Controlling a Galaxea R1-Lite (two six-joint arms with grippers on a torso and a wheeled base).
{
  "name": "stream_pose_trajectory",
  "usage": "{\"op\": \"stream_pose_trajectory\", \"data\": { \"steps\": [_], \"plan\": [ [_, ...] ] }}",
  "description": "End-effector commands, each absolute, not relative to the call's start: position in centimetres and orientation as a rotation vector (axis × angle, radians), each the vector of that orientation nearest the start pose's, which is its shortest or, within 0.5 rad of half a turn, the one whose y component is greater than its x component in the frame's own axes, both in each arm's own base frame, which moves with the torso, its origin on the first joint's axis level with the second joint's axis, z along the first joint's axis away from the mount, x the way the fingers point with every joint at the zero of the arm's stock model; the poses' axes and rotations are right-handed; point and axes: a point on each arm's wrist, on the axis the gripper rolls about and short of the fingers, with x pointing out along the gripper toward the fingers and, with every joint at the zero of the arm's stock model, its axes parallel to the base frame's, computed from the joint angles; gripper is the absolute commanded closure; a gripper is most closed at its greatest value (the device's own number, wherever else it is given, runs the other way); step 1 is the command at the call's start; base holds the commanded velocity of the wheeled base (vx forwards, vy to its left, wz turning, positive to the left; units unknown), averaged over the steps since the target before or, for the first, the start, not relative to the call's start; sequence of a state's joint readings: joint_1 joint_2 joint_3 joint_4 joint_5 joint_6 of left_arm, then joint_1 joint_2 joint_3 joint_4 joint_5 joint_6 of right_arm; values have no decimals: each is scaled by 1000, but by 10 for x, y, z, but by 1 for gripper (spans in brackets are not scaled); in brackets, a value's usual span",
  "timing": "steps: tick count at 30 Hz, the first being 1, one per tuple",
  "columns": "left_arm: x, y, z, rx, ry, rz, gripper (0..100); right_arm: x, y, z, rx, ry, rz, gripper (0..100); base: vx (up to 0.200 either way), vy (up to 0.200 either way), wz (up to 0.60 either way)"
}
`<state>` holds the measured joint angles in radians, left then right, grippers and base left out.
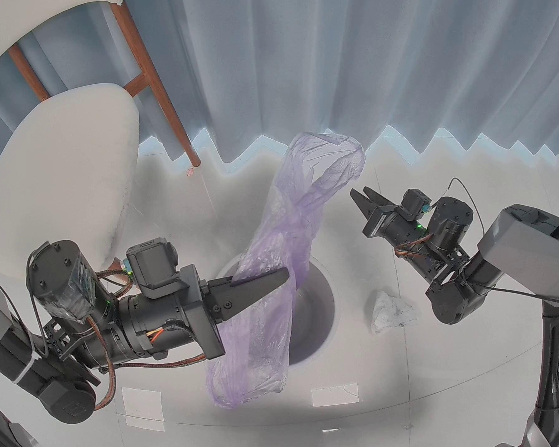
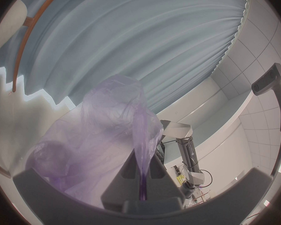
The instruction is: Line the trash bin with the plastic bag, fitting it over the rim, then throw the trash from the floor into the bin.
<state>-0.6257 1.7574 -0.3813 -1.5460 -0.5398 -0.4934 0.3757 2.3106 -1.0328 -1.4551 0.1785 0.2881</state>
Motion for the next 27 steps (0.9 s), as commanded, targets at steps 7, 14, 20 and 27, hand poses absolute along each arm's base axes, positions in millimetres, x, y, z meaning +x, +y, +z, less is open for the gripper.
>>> {"op": "stream_pose_trajectory", "data": {
  "steps": [7,14,20,27],
  "plan": [
    [195,-167,156,-441,115,-1221,100,402,196,84,298,-132,694,100,0,0,0],
    [191,-167,153,-440,137,-1226,100,389,237,72,333,-117,792,100,0,0,0],
    [193,-167,151,-440,143,-1222,100,349,261,57,498,20,888,100,0,0,0],
    [204,-162,148,-442,144,-1175,100,305,261,49,517,200,968,100,0,0,0]
  ]
}}
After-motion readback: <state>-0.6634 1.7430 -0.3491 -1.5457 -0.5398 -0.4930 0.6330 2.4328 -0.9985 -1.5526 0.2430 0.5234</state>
